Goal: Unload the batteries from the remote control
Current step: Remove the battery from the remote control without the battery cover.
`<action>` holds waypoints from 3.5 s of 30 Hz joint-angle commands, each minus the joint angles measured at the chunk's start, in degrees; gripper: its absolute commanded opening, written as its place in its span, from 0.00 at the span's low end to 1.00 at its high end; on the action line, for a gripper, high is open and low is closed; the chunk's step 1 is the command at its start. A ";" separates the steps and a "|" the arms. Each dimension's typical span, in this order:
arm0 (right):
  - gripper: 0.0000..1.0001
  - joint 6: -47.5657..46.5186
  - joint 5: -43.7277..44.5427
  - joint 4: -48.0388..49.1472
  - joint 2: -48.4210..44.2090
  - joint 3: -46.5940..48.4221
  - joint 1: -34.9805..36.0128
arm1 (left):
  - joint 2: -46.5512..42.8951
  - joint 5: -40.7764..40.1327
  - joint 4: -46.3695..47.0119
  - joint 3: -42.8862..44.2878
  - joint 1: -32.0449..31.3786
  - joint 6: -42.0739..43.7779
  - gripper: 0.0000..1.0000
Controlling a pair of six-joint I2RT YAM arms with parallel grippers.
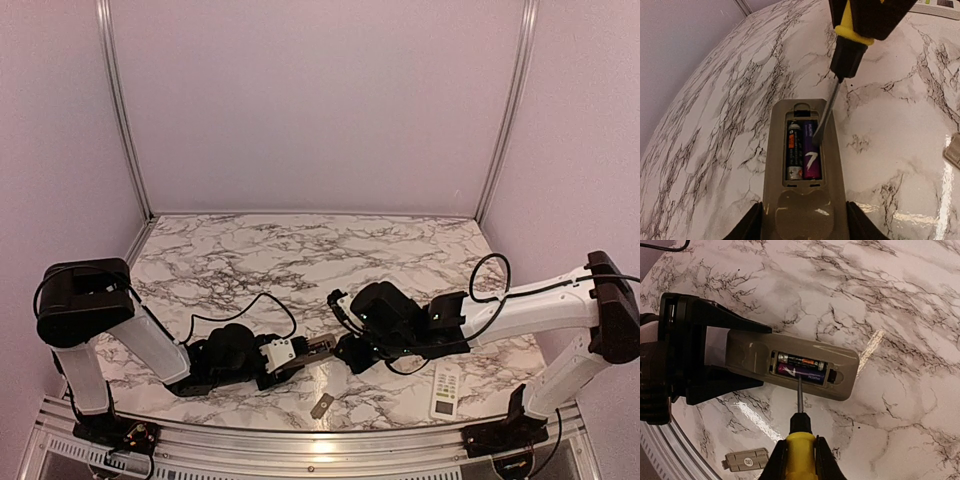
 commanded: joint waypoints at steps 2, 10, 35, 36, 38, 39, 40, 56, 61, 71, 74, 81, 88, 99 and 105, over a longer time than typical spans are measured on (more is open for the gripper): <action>0.00 -0.70 -2.88 -0.32 1.06 -0.14 0.60 | 0.36 0.71 1.22 1.34 -0.52 0.67 0.00; 0.00 -1.75 -2.79 0.20 0.65 -0.90 0.67 | 0.89 0.46 1.32 1.45 -0.61 0.81 0.00; 0.00 -2.22 5.25 -3.98 -7.73 -2.54 0.25 | 1.02 0.37 1.41 1.45 -0.61 0.82 0.00; 0.00 -2.28 5.63 -3.97 -7.97 -2.70 0.23 | 0.98 0.34 1.36 1.49 -0.61 0.85 0.00; 0.00 -2.54 6.18 -3.95 -8.12 -2.80 0.25 | 0.89 0.44 1.34 1.47 -0.61 0.81 0.00; 0.00 -2.63 6.57 -4.04 -8.05 -2.80 0.25 | 0.86 0.44 1.33 1.52 -0.61 0.83 0.00; 0.00 -2.69 6.79 -4.23 -8.00 -2.77 0.19 | 0.80 0.57 1.33 1.47 -0.61 0.83 0.00; 0.00 -2.95 7.80 -7.37 -5.90 -1.49 0.18 | 0.50 0.59 1.07 1.40 -0.61 0.87 0.00; 0.00 -3.00 7.76 -7.98 -5.29 -1.20 0.24 | 0.69 0.54 1.05 1.48 -0.61 0.87 0.00; 0.00 -3.64 7.27 -8.35 -4.82 -0.83 0.27 | 0.78 0.57 0.97 1.58 -0.61 0.94 0.00; 0.00 -3.67 7.10 -8.30 -4.50 -0.67 0.25 | 0.77 0.58 0.93 1.53 -0.69 0.91 0.00; 0.00 -4.05 7.05 -7.44 -5.27 -0.32 0.38 | 0.84 0.42 0.79 1.62 -0.70 1.02 0.00; 0.00 -4.55 5.52 -5.41 -6.70 -0.62 0.42 | 0.90 0.41 0.68 1.63 -0.70 1.00 0.00; 0.00 -4.82 4.20 -2.39 -8.41 -1.78 0.63 | 0.62 0.41 0.52 1.66 -0.79 1.07 0.00; 0.00 -5.06 4.45 -1.61 -5.49 -1.34 0.61 | 0.66 0.31 0.53 1.62 -0.79 1.12 0.00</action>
